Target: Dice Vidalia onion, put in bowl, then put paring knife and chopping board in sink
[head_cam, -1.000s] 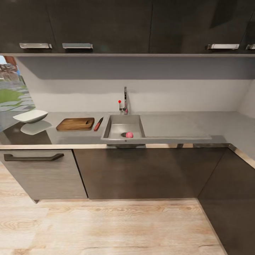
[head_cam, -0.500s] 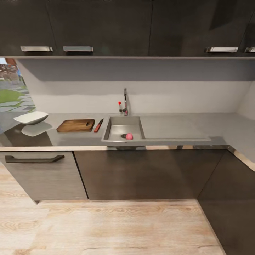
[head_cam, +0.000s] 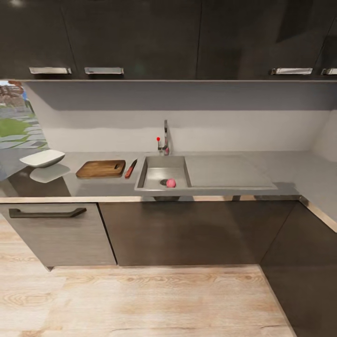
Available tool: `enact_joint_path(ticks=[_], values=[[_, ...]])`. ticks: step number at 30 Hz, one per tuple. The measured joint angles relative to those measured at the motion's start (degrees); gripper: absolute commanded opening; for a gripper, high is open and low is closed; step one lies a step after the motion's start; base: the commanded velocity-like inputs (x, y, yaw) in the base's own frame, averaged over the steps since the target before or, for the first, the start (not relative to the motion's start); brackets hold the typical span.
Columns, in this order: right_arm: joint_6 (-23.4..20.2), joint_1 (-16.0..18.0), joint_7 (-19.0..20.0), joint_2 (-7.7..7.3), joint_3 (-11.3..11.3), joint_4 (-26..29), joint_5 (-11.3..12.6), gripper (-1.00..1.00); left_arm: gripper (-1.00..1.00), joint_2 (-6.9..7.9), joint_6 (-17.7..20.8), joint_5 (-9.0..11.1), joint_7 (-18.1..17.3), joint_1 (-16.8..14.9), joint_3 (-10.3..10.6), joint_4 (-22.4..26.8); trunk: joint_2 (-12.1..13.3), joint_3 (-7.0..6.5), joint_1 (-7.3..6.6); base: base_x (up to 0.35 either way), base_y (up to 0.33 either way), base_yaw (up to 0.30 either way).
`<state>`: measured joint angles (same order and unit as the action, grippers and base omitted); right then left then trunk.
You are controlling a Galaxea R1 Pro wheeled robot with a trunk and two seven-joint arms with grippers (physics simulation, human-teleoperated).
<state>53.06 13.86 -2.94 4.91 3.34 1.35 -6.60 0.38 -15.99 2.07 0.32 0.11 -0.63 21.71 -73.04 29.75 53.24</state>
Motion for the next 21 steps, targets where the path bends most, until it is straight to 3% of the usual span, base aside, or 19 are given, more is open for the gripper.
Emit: enact_joint_path(ticks=[21], values=[[0.0, 0.0, 0.0, 0.00, 0.0, 0.0, 0.0, 1.00, 1.00, 0.01, 0.1, 0.0, 0.0, 0.0, 0.0, 0.0, 8.4, -3.77, -4.61, 0.000, 0.000, 0.000]])
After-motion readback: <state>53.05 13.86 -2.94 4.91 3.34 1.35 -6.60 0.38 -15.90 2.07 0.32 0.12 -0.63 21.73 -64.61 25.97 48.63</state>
